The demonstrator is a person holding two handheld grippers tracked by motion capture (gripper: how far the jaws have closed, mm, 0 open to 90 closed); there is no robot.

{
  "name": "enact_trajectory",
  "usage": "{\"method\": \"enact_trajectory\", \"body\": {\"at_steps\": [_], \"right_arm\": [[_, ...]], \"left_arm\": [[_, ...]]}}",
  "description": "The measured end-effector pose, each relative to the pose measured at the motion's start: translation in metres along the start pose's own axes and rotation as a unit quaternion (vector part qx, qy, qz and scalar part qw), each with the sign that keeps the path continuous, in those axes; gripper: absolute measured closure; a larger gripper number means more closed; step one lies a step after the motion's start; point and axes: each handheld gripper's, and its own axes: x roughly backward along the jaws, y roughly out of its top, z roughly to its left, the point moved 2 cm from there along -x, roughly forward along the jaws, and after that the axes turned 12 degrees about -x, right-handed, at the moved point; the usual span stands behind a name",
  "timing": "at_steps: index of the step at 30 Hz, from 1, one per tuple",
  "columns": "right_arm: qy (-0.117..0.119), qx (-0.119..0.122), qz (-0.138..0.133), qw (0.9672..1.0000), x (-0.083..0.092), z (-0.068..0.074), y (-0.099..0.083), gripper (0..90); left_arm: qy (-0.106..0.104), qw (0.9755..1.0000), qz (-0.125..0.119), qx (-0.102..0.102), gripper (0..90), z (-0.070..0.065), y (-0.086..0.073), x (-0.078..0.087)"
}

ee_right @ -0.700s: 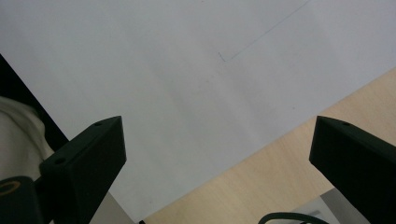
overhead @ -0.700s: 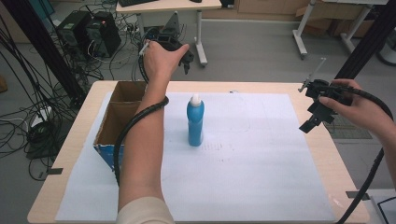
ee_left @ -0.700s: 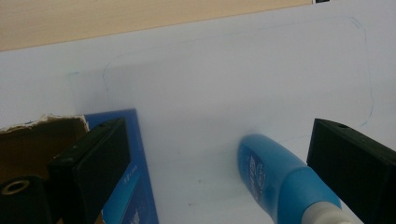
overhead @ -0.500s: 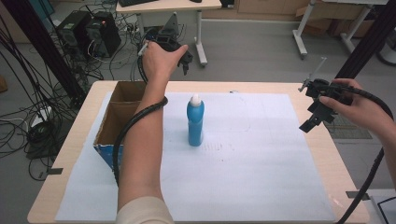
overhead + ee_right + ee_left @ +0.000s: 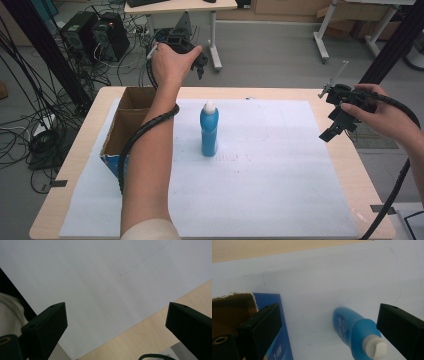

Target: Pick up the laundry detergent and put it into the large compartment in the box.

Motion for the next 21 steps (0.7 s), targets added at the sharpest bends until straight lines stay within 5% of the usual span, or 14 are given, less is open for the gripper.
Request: {"method": "enact_trajectory", "body": {"at_steps": [21], "right_arm": [[0.002,0.015,-0.011,0.9998,0.009,0.013,-0.013,3.6]], "left_arm": [[-0.006,0.9997,0.004,-0.023,6.1,-0.059,-0.017,0.006]]}}
